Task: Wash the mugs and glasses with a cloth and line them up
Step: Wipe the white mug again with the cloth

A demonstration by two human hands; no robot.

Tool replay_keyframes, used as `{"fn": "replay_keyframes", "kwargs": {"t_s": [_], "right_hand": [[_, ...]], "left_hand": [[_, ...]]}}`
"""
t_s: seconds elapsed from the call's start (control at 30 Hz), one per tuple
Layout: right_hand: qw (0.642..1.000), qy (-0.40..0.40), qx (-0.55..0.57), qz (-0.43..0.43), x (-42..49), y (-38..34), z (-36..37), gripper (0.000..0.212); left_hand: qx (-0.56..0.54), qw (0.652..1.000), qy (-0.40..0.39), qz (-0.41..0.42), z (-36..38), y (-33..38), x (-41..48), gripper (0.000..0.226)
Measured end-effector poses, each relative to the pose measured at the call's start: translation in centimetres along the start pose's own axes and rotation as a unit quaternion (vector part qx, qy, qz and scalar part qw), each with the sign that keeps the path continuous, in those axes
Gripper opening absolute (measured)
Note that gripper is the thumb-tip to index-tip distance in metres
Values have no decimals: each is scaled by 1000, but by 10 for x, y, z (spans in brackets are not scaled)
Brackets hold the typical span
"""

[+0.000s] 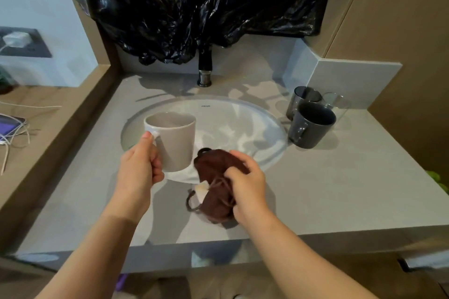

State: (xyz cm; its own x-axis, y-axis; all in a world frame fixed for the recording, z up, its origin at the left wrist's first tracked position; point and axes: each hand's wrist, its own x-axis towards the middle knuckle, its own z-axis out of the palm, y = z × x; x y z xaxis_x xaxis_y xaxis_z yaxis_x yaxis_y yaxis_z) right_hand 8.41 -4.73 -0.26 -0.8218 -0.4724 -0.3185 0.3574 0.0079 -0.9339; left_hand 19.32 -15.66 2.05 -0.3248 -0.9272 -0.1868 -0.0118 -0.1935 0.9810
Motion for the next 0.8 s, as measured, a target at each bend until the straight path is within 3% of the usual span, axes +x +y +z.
{"fn": "replay_keyframes", "kwargs": {"t_s": [0.2, 0.47, 0.8], "right_hand": [[988, 112, 96, -36, 19, -44, -58, 37], [958, 256, 111, -60, 26, -68, -145, 25], [941, 305, 124, -72, 45, -84, -245, 21]], "left_hand": [[0, 996, -93, -4, 38, 1, 1, 49], [-5, 959, -279, -45, 140, -14, -41, 59], [13, 946, -320, -43, 268, -38, -85, 50]]}}
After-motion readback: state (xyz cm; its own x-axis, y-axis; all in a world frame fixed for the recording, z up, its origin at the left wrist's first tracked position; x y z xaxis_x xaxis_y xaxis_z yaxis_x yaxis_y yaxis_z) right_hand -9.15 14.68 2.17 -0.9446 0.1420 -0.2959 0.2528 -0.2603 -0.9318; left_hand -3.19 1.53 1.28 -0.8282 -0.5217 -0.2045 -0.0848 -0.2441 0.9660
